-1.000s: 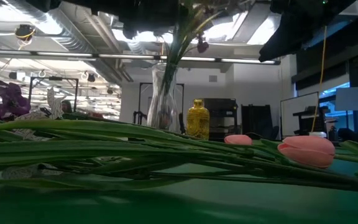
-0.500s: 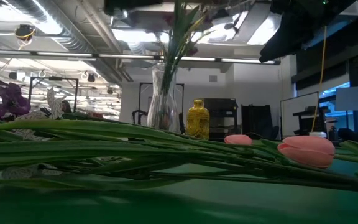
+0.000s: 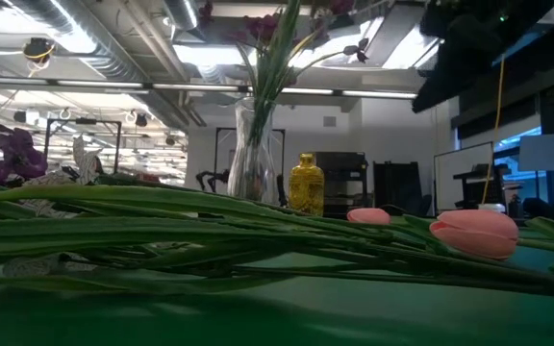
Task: Sort flowers into vase by color
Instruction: Put the top pink flower into the yellow vase, then put the pink flower into the yellow vase
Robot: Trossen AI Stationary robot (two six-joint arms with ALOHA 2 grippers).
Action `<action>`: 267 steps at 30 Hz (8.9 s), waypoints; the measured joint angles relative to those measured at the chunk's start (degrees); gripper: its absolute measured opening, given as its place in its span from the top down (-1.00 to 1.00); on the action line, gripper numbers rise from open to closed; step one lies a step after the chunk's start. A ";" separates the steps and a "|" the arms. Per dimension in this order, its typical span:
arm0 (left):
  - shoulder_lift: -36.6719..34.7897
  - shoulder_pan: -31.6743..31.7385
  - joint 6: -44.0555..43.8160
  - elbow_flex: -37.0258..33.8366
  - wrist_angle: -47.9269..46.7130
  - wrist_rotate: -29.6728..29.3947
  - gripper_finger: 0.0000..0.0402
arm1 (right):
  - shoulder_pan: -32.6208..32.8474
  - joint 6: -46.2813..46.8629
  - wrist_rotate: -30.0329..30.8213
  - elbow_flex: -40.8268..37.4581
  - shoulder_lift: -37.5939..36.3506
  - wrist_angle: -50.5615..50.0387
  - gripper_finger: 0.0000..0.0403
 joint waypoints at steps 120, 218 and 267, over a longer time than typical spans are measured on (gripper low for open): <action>-1.17 5.53 -37.19 -0.07 -41.81 17.54 -0.15 | -34.90 -12.83 -44.09 1.01 26.42 78.61 1.00; -1.15 5.49 -40.28 -0.07 -41.64 19.79 -0.15 | 38.99 41.15 -17.41 3.05 39.27 11.47 -0.19; -1.15 5.23 -40.70 -0.07 -41.64 21.74 -0.15 | 37.97 34.46 -19.96 17.93 48.37 -5.77 0.93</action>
